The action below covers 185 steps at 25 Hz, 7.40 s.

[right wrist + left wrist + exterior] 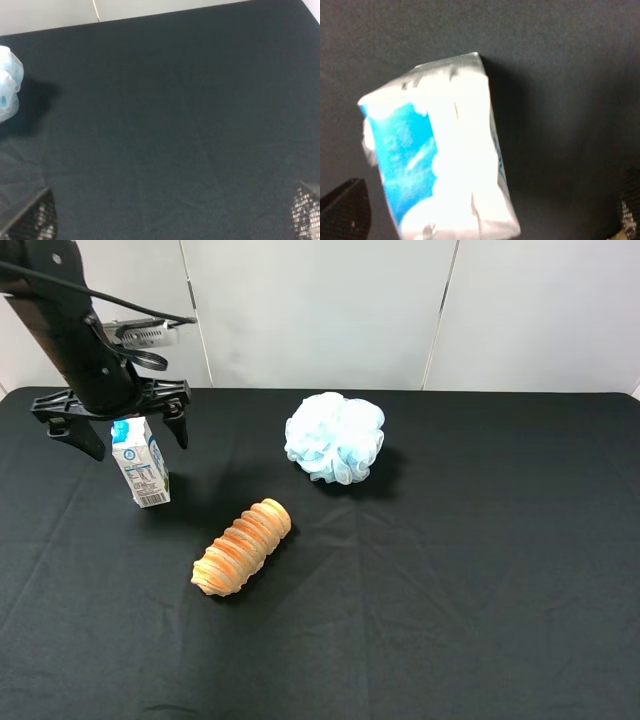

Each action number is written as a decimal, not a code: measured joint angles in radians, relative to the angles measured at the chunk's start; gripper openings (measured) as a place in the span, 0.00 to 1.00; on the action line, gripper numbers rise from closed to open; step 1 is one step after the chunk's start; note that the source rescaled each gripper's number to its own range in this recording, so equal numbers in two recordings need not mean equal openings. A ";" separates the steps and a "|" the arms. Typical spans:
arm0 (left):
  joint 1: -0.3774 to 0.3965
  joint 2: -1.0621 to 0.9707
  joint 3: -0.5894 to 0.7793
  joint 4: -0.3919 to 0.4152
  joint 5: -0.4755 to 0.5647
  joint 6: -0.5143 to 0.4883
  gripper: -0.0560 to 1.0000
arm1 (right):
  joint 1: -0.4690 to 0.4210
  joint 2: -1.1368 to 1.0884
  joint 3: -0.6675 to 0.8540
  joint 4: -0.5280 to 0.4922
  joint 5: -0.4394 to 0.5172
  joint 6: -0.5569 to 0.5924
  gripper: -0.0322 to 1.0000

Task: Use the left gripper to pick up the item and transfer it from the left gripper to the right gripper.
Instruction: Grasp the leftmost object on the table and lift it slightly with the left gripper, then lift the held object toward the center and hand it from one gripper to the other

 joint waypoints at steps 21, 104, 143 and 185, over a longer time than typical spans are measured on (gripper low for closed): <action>-0.001 0.104 -0.008 0.073 -0.102 -0.112 1.00 | 0.000 0.000 0.000 0.000 0.000 0.000 1.00; -0.007 -0.178 -0.008 -0.649 0.136 0.741 0.05 | 0.000 0.000 0.000 0.000 0.000 0.000 1.00; -0.349 -0.090 -0.008 -0.869 0.051 0.918 0.05 | 0.524 0.507 -0.054 0.240 -0.295 -0.346 1.00; -0.349 -0.090 -0.008 -0.986 0.003 0.921 0.05 | 0.787 1.200 -0.131 0.163 -0.906 -0.426 1.00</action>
